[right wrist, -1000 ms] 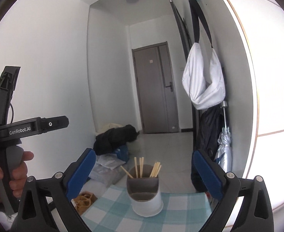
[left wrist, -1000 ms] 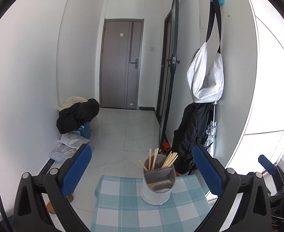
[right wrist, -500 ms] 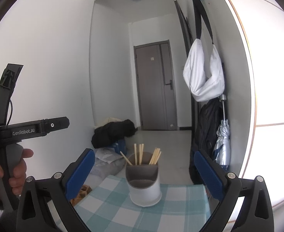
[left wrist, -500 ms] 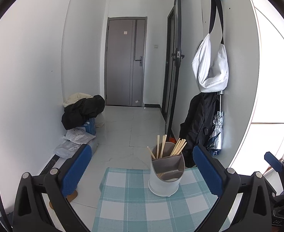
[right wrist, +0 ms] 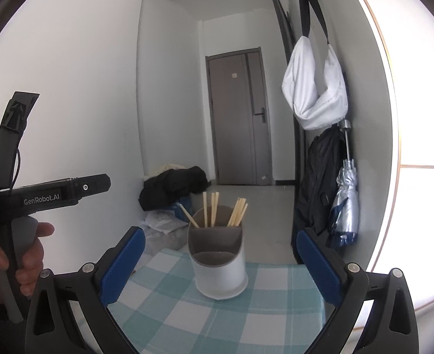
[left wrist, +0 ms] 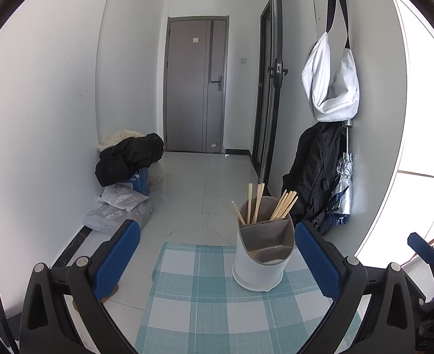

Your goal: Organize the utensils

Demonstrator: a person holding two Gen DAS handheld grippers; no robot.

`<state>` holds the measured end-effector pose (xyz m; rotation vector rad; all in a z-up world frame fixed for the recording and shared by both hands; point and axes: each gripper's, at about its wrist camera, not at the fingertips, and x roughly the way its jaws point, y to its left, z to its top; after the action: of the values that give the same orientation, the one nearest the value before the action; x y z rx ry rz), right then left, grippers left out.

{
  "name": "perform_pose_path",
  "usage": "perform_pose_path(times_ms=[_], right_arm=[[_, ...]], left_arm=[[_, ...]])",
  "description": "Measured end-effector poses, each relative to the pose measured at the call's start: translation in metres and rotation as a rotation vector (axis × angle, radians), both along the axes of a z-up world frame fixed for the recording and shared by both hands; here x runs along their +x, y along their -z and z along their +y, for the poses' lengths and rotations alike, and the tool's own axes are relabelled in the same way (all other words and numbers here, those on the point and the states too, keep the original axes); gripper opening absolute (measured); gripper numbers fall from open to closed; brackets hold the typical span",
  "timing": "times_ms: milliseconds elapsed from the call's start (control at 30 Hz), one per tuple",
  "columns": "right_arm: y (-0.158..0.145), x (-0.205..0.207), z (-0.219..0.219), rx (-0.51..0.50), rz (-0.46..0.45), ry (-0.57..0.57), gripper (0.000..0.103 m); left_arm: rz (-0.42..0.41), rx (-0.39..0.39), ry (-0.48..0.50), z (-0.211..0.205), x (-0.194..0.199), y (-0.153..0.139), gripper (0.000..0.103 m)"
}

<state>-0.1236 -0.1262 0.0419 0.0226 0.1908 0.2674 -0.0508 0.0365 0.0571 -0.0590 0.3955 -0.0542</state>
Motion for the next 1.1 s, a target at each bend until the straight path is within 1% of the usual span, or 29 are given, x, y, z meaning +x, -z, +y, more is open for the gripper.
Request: perform_pose_path(times_ms=[500,667,800,933,1033,1100], right_arm=[[0.023,0.011,-0.01,0.006,0.059,0.028,0.103],[0.03,0.015,-0.008,0.012,0.094,0.014,0.103],[0.035,0.018,-0.008,0.029,0.123,0.015,0.103],[0.04,0.022,-0.008,0.044,0.152,0.012,0.103],[0.042,0.026,-0.009,0.044,0.164,0.017,0.103],[0.044,0.028,-0.013,0.062,0.176,0.027,0.103]], left_arm=[[0.06,0.009,0.007,-0.01,0.014,0.035,0.102],[0.078,0.017,0.007,-0.011,0.016,0.044,0.102],[0.075,0.006,0.001,-0.008,0.017,0.047,0.102],[0.06,0.052,-0.01,-0.009,0.017,0.052,0.102],[0.051,0.048,-0.012,-0.007,0.016,0.051,0.102],[0.04,0.065,-0.025,-0.008,0.015,0.051,0.102]])
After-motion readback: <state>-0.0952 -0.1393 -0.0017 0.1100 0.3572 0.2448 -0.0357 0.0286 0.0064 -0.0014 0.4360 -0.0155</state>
